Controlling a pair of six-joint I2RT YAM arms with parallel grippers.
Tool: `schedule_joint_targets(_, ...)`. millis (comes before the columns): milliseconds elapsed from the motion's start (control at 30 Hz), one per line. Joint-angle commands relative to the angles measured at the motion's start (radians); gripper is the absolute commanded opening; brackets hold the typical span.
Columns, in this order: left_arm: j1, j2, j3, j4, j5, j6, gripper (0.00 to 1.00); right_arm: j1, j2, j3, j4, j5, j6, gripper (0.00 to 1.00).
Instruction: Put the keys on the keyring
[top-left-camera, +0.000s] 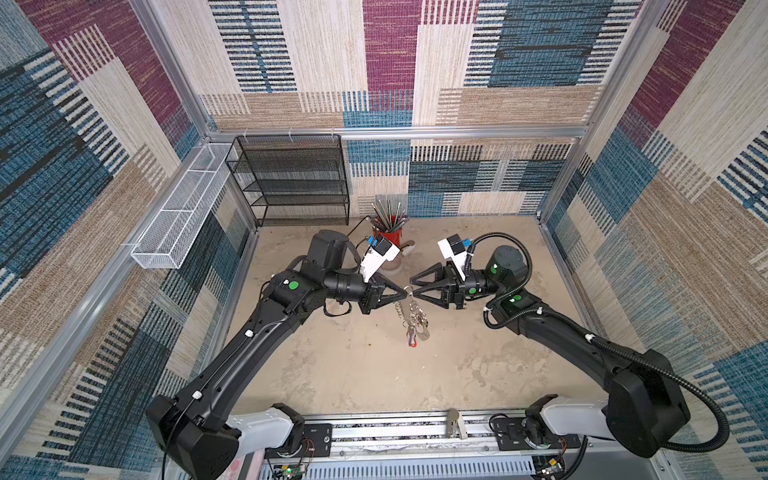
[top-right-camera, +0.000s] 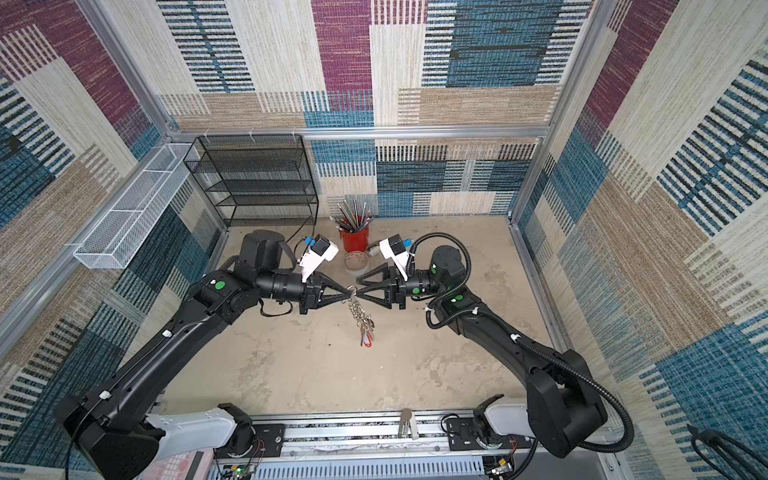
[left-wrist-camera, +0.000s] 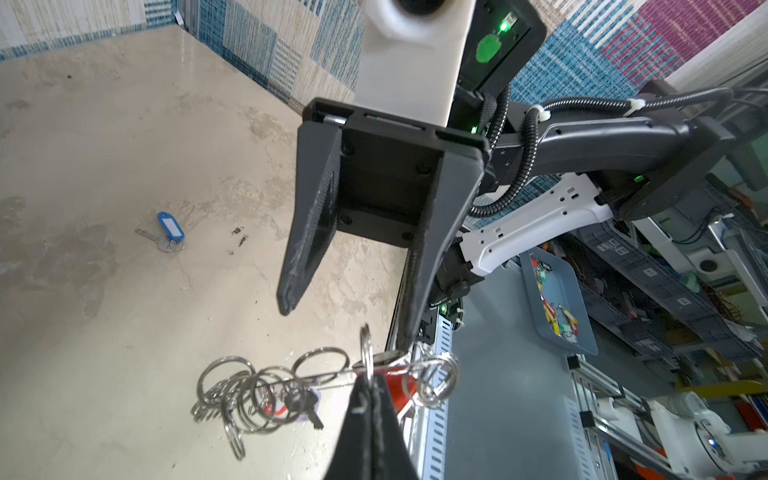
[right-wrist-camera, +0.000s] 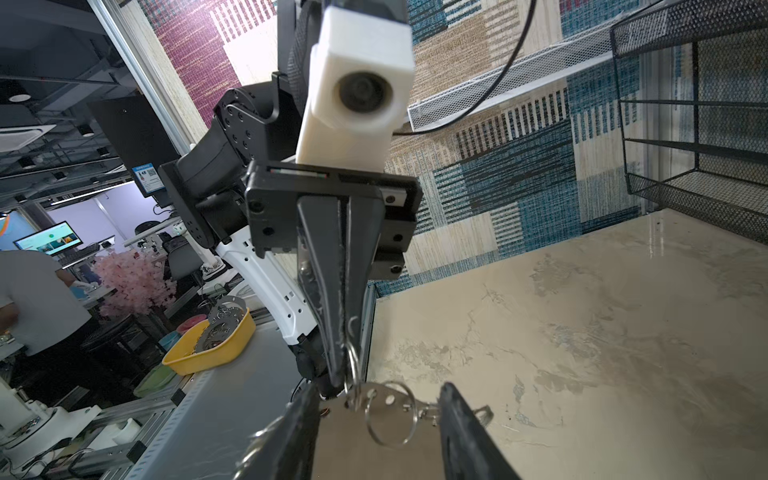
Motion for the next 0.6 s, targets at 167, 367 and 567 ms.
schedule_joint_targets(167, -0.002, 0.056, 0.079, -0.144, 0.010, 0.115, 0.00, 0.019, 0.016, 0.003, -0.027, -0.008, -0.039, 0.44)
schedule_joint_targets(367, -0.006, 0.079, 0.099, -0.172, 0.019, 0.138, 0.00, 0.032, 0.027, 0.017, -0.051, 0.001, -0.060, 0.33)
schedule_joint_targets(567, -0.007, 0.094, 0.104, -0.185, 0.019, 0.148, 0.00, 0.033, 0.037, 0.018, -0.050, 0.006, -0.059, 0.10)
